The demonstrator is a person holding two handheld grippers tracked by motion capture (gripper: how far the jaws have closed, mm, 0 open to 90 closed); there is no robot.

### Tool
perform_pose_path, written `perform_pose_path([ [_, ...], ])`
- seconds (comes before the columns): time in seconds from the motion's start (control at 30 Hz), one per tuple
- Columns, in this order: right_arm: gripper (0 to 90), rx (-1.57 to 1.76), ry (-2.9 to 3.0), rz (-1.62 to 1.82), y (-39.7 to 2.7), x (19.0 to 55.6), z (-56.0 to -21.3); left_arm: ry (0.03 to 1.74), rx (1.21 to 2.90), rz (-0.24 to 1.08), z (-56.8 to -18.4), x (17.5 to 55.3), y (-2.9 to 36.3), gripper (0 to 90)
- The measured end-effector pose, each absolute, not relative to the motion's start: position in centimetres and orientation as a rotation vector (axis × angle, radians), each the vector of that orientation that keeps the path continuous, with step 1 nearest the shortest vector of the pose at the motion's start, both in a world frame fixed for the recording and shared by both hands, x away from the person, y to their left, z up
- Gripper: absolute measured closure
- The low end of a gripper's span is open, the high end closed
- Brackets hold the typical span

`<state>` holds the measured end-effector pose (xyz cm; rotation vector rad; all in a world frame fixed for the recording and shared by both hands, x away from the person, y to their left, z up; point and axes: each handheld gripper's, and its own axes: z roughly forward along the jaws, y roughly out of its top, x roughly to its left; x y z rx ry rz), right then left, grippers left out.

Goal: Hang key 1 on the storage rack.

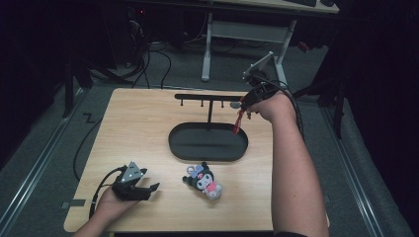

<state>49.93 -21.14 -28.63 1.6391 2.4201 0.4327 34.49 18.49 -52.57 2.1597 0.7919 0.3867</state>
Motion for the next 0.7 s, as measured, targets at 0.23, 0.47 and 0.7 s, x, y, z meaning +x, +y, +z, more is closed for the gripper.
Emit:
perform_pose_path([
  [0.23,62.5,1.644,2.41,0.446,-21.1,50.5,-28.9,0.793,2.158,0.387,-52.6,34.5,18.5,28.1],
  [0.47,62.4,1.676,2.391,0.435,-21.8,50.8,-29.6,0.794,2.154,0.387,-52.6,34.5,18.5,28.2],
  [0.7,62.5,1.712,2.372,0.438,-22.8,50.5,-30.5,0.789,2.16,0.386,-52.6,34.5,18.5,28.3],
])
